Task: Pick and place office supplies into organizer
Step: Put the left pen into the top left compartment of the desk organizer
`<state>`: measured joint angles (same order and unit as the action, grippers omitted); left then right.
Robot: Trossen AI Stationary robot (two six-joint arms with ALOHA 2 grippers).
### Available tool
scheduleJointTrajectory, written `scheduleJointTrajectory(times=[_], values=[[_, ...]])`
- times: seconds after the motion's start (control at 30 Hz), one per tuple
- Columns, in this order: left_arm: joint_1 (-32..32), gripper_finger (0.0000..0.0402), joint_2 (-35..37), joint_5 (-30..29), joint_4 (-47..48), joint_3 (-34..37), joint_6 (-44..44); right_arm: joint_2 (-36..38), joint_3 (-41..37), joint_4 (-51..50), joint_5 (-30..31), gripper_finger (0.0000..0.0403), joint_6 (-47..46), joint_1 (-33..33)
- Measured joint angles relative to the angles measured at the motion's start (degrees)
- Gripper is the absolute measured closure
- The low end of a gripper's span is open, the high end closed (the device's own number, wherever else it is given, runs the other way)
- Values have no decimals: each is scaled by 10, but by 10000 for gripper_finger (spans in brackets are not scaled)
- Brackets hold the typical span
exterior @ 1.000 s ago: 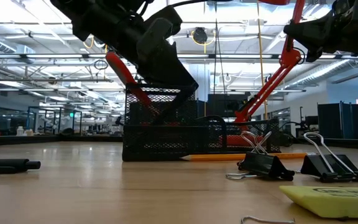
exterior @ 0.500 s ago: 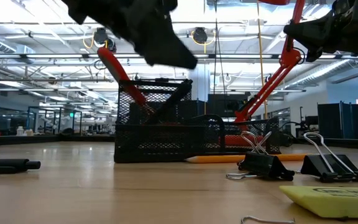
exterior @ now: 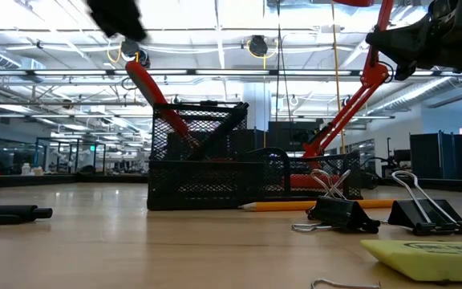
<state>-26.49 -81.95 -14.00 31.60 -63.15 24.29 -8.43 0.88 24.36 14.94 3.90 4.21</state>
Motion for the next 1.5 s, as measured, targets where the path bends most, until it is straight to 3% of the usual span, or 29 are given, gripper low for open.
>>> scheduleJointTrajectory(times=[0.1,0.23,0.3,0.47,0.63,0.77,0.9,1.13,1.5], values=[[-68,252,-6,-27,12,9,55,0,0,2,0,399,-2,0],[-126,252,-41,-120,-3,18,108,0,0,2,0,399,-11,0],[-133,255,-69,-130,-60,23,107,0,0,2,0,399,-21,0],[-124,286,-160,-127,-191,27,47,0,0,-4,0,399,-24,0],[-107,313,-226,-144,-205,27,61,0,0,-6,0,399,-24,0],[-95,327,-264,-123,-232,27,76,0,0,-6,0,399,-17,0],[-84,339,-276,-125,-245,27,76,0,0,-7,0,399,-14,0],[-73,359,-276,-222,-236,27,80,0,0,-7,1,399,-17,0],[-63,371,-276,-220,-191,27,93,0,0,-7,1,399,-16,0]])
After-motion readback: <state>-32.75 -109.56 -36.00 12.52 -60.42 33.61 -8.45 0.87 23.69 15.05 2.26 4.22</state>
